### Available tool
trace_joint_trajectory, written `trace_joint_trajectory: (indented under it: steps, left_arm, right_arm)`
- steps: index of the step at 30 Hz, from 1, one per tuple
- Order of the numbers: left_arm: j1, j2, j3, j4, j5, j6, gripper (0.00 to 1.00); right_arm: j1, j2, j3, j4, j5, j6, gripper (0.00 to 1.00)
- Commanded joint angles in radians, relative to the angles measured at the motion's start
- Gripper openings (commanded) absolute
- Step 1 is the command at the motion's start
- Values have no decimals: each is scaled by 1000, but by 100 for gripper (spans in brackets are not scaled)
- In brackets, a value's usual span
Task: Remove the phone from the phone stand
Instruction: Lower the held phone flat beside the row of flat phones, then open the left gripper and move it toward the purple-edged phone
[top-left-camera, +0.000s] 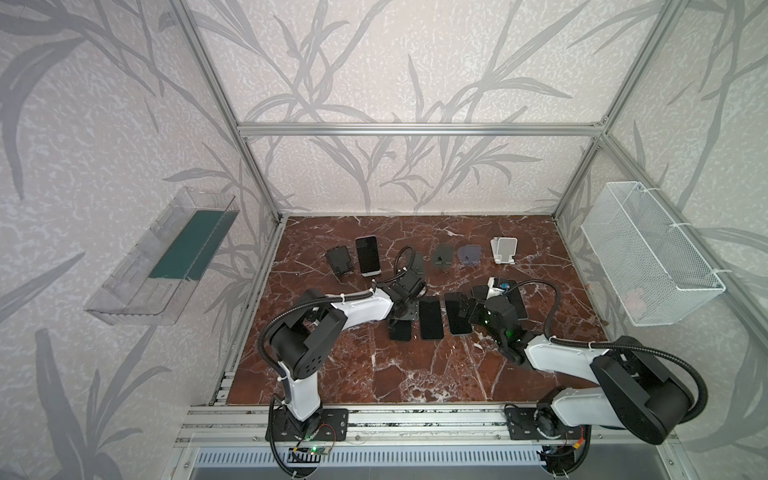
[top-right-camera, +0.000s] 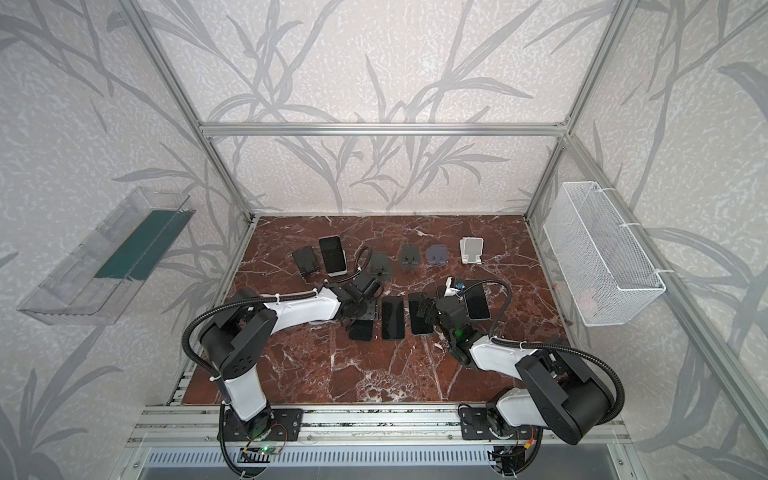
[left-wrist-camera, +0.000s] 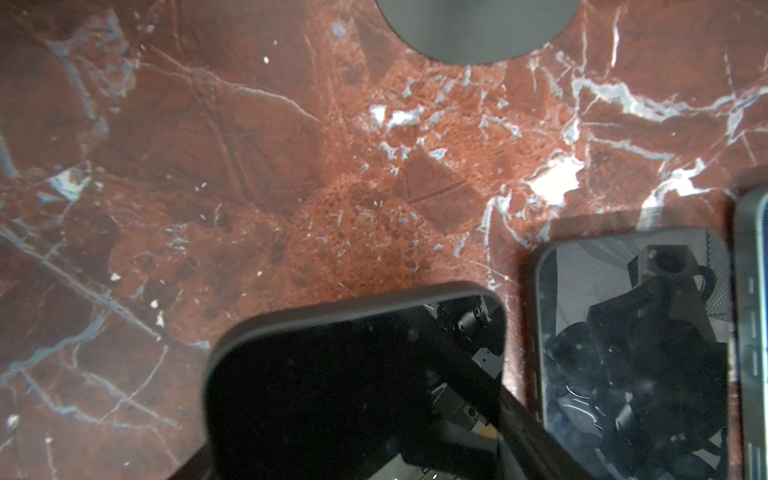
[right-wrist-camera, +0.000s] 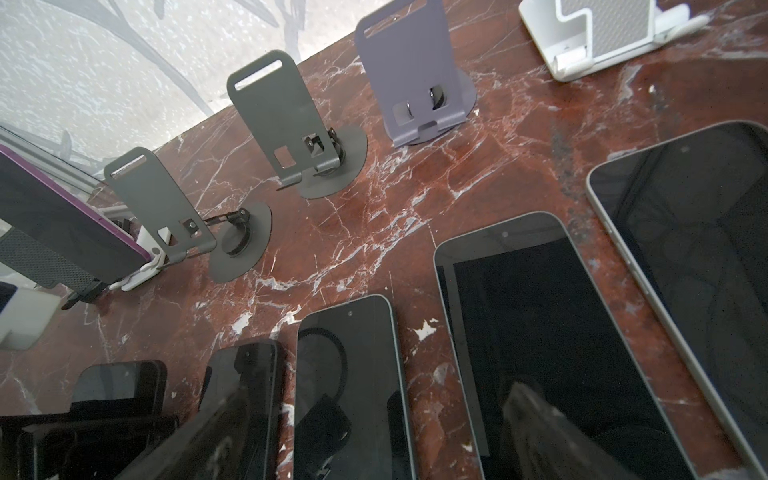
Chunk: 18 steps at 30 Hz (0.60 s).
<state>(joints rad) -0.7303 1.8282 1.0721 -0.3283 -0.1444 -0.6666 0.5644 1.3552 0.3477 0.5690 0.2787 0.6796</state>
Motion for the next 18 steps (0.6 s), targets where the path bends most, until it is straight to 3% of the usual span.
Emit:
trace_joint_trajectory:
  steps: [1, 18]
  left_arm:
    - [-1, 29, 32, 4, 25, -42, 74]
    - [0, -37, 3, -7, -57, -126, 75]
  right_arm:
    - [4, 5, 28, -4, 3, -3, 96]
    - [4, -2, 26, 0, -3, -3, 96]
